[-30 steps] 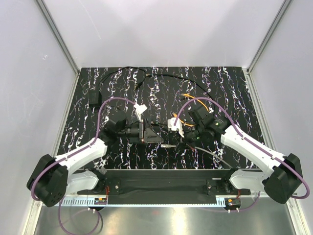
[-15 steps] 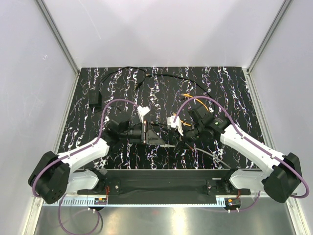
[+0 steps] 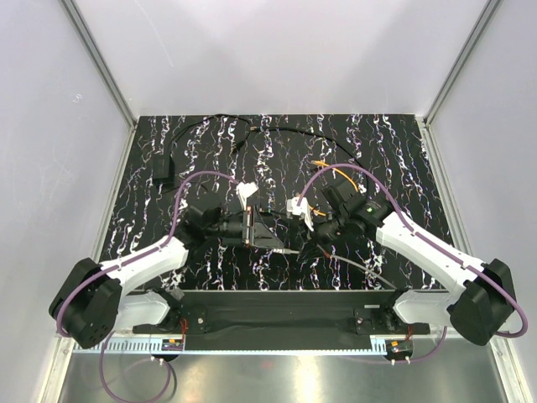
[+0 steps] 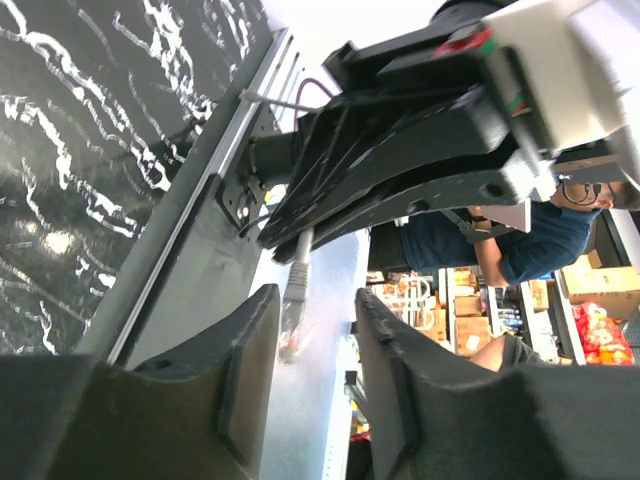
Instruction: Insert the plug into the switch port
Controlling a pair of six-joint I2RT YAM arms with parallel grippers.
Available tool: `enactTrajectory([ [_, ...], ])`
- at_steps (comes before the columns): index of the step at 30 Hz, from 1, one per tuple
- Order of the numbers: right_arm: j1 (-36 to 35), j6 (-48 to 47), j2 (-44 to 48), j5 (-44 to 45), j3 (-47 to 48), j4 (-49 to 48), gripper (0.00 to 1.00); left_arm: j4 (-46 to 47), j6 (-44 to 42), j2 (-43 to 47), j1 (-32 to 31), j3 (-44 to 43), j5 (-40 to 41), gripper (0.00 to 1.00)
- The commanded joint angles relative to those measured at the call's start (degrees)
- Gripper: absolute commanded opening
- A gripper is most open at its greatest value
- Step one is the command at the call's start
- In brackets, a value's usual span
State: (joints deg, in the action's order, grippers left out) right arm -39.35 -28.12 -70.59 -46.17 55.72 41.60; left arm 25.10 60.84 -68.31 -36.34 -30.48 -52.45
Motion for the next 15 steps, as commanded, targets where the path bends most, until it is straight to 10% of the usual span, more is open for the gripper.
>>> enactTrajectory([
  [1,0.68,1.05,0.36,-0.85,2.46,-1.7,0.0,-2.95,-1.25,1.16,-0.14,0.85,-1.79,0.46],
  [15,0.68,-3.08,-0.08,-1.03,2.99,0.14,0.0,0.47,1.12,1.87,0.04,1.83,-1.34,0.41],
])
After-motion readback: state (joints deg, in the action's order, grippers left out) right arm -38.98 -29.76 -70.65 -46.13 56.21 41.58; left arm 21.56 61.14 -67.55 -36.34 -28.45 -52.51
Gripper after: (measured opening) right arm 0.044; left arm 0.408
